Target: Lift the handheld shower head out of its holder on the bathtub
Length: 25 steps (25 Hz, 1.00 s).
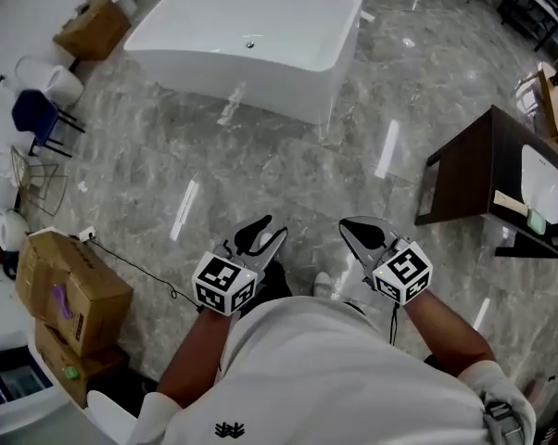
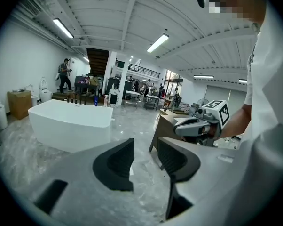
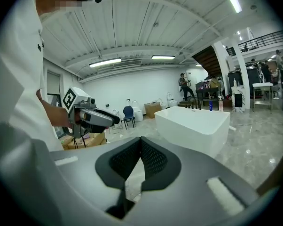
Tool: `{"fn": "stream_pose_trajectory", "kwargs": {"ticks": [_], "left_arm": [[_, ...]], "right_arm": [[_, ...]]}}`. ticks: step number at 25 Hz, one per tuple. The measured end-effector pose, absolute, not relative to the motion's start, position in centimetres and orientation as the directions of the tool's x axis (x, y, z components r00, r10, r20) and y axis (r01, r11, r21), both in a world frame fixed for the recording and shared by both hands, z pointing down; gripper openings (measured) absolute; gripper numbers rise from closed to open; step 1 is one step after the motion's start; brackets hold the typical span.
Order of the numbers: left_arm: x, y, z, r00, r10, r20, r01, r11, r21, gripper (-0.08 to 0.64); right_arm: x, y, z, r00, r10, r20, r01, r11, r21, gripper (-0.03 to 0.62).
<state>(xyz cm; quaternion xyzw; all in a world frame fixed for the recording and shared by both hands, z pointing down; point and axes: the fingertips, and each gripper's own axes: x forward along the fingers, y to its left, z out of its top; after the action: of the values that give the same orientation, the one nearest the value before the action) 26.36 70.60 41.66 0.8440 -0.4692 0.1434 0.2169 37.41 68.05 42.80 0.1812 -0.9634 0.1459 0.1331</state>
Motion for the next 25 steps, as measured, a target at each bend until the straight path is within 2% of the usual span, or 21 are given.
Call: {"fn": "stream_pose_trajectory", "kwargs": {"ticks": [3,8,13,19,25], "left_arm": [[24.7,67.7,42.0,0.514,-0.74,0.434,-0.858,-0.459,0.232,0.174],[19.4,60.9,42.1,0.516,-0.757,0.401,-0.857,-0.463,0.228,0.252],[13.2,53.7,40.7,0.531,-0.753,0.389,-0.846,-0.497,0.192,0.308],[5.5,46.9,40.5,0.526,-0.762,0.378,-0.848,-0.503,0.166,0.314],[1.8,42.4,41.0,0.514,-0.77,0.377,-0.856,-0.486,0.176,0.314]], "right_arm": [[36.1,66.0,43.5,-0.9,-0.297,0.32,-0.378,0.896,-0.232,0.014],[31.5,61.3,43.9,-0.884,-0.301,0.357,-0.394,0.892,-0.223,0.014],[25.7,55.0,42.5,-0.865,-0.331,0.377,-0.424,0.884,-0.196,0.052],[18.4,49.6,41.9,-0.851,-0.353,0.39,-0.44,0.884,-0.159,0.049],[14.3,45.0,41.1,-0.842,-0.357,0.404,-0.44,0.888,-0.134,0.025]]}}
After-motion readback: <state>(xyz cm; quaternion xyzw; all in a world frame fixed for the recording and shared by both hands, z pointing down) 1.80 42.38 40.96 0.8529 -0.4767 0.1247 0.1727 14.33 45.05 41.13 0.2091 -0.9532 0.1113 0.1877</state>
